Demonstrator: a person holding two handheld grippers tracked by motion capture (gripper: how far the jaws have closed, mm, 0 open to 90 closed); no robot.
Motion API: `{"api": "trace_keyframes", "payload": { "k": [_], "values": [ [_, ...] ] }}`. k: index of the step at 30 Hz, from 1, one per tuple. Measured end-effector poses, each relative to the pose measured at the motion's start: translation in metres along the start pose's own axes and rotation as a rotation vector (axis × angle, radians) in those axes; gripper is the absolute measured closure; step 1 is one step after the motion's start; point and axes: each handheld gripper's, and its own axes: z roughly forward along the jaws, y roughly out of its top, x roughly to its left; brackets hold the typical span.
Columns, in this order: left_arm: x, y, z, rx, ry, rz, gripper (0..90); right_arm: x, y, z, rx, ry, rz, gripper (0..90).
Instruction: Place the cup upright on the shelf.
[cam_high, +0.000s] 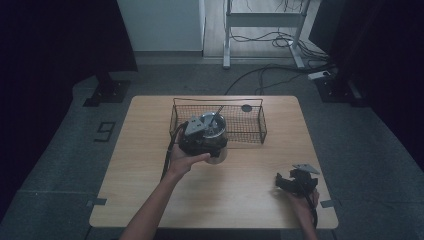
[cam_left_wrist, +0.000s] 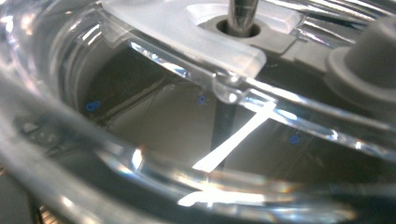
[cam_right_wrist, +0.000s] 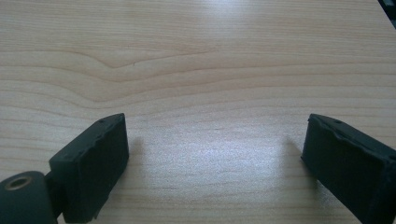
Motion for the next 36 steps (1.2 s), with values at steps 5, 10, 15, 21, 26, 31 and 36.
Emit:
{"api": "trace_keyframes", "payload": {
  "k": [5,10,15,21,26,31,36],
  "values": [
    [0.006,0.003,0.004,0.001,0.010,-0.004,3.8,0.000,0.000,0.000,0.001,0.000,-0.001,6.9],
    [0.011,0.008,0.006,-0.002,0.008,-0.020,3.8,0.000,0.000,0.000,-0.002,0.000,-0.002,6.9],
    [0.013,0.015,0.006,-0.005,0.025,-0.007,3.8,0.000,0.000,0.000,-0.002,0.000,-0.002,6.9],
    [0.017,0.022,0.009,-0.018,0.026,-0.016,3.8,0.000,0.000,0.001,-0.004,0.001,-0.002,6.9],
    [0.021,0.027,0.013,-0.015,0.031,-0.020,3.8,0.000,0.000,0.001,-0.005,0.001,-0.003,6.9],
    [0.025,0.032,0.017,-0.012,0.040,-0.019,3.8,0.000,0.000,0.001,-0.004,0.001,-0.002,6.9],
    [0.029,0.035,0.021,-0.012,0.038,-0.017,3.8,0.000,0.000,0.001,-0.004,0.001,-0.002,6.9]
  ]
}}
